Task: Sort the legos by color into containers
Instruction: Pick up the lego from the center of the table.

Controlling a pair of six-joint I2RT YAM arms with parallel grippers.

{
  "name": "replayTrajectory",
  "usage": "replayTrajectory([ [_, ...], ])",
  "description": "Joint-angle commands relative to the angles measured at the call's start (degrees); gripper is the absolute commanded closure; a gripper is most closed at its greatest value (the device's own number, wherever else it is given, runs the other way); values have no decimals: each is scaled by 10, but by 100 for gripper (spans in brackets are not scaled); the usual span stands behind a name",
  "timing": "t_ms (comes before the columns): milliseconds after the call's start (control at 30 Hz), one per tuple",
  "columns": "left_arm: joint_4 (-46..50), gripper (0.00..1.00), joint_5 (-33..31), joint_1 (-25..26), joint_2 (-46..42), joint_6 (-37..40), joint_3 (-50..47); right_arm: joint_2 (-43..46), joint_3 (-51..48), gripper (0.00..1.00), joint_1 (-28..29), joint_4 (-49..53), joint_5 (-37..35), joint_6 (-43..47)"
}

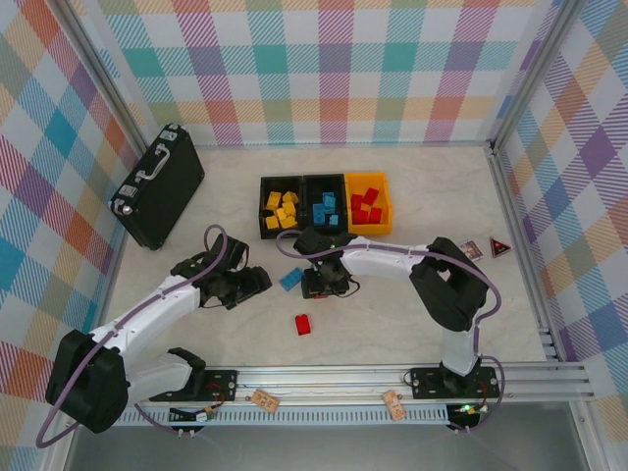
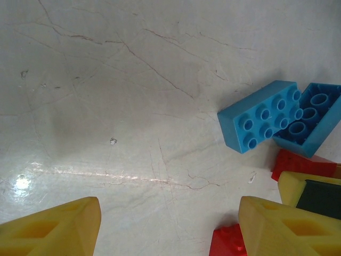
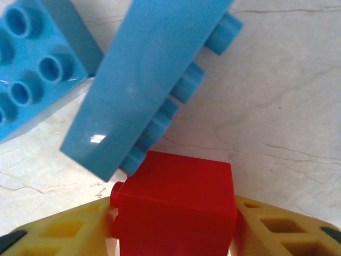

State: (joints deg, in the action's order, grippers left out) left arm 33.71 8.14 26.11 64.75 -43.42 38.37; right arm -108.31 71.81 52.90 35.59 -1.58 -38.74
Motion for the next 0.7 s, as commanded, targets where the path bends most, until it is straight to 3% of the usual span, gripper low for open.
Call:
replayTrajectory([
  [0, -8, 31, 12, -3, -5, -13, -9, -2, 18, 52, 3, 17, -12, -1],
  [300, -36, 32, 14, 14, 13, -23, 1, 57, -19, 59, 3, 19, -29, 8],
  [667, -119, 32, 12, 89, 84, -44, 48, 182, -57, 59, -41, 44, -73, 35],
])
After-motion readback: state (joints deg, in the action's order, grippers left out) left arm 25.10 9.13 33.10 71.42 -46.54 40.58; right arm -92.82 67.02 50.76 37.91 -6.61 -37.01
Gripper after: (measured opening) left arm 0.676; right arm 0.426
